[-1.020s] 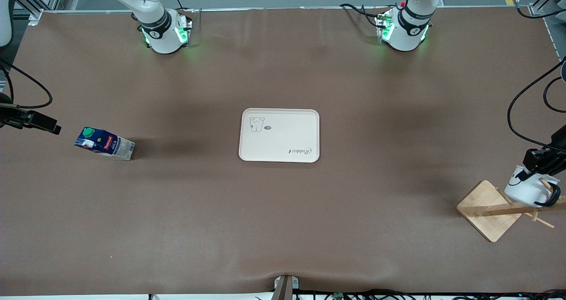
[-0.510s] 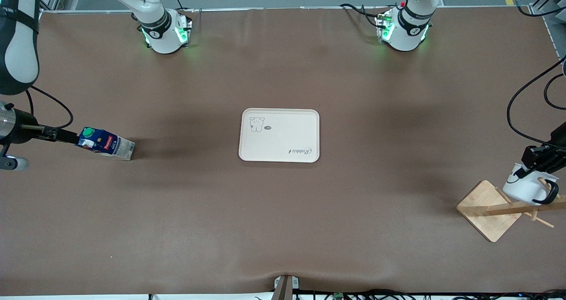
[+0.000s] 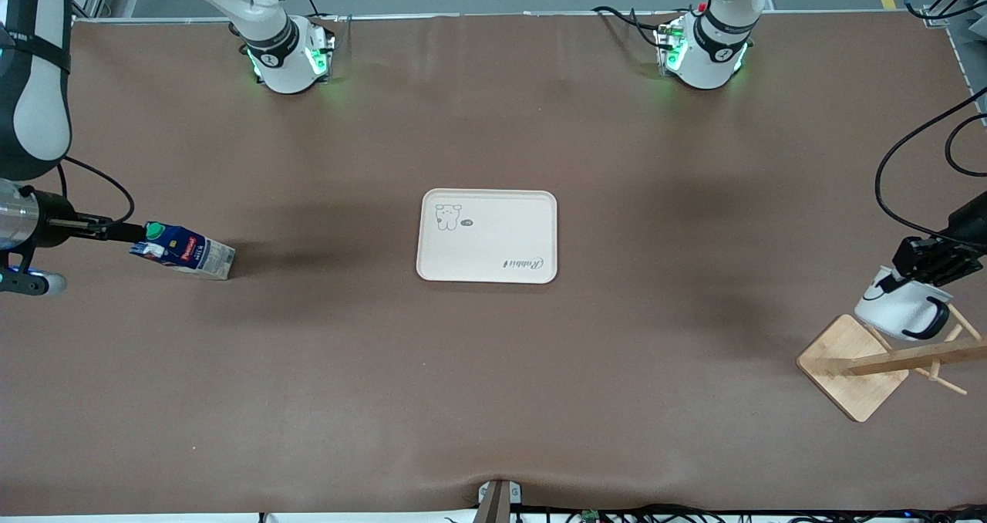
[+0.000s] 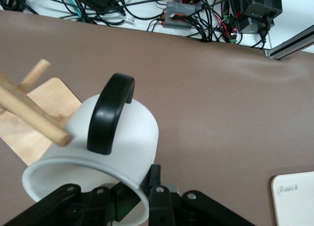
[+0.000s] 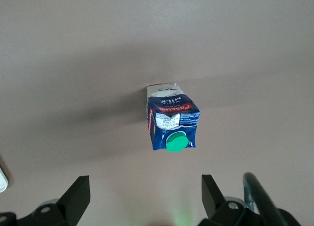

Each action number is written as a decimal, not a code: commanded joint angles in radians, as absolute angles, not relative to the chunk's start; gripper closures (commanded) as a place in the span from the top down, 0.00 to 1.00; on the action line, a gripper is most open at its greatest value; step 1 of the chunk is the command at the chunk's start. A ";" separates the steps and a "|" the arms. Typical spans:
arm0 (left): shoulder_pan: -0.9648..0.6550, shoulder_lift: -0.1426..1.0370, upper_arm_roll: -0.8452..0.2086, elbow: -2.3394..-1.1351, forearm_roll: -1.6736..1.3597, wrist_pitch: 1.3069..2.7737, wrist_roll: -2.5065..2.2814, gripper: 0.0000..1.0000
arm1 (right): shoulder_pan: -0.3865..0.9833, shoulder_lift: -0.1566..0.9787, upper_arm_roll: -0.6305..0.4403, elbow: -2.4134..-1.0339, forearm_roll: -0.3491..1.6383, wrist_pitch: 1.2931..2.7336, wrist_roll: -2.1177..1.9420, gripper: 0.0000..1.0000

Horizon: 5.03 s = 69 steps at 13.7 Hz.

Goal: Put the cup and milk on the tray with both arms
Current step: 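Lift the mug off the stand and carry it over the tray, then lower the mug onto the tray while the right gripper carries the milk, then release the mug and withdraw the left gripper while the right gripper lowers the milk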

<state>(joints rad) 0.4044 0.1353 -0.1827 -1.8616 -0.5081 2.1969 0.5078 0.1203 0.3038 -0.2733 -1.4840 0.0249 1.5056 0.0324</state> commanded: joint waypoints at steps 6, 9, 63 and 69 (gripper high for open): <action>0.402 0.077 -0.290 -1.885 -0.398 2.137 0.249 0.00 | 0.071 0.379 -0.268 -1.463 0.038 1.506 0.023 1.00; 0.402 0.078 -0.429 -1.875 -0.261 2.137 -0.056 0.00 | 0.061 0.384 -0.267 -1.497 0.041 1.561 0.020 1.00; -0.268 0.706 -0.535 -1.425 0.031 1.958 -1.091 1.00 | 0.704 0.344 -0.267 -1.638 0.345 1.828 0.699 0.00; -0.079 0.554 -0.535 -1.417 0.046 1.846 -0.979 1.00 | 0.822 0.373 -0.267 -1.721 0.344 1.954 0.794 0.00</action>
<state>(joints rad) -0.1403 0.6189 -0.5308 -1.4001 0.0285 1.8879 -1.0241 0.7890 0.3690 -0.2526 -1.7022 0.3400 1.9306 0.7393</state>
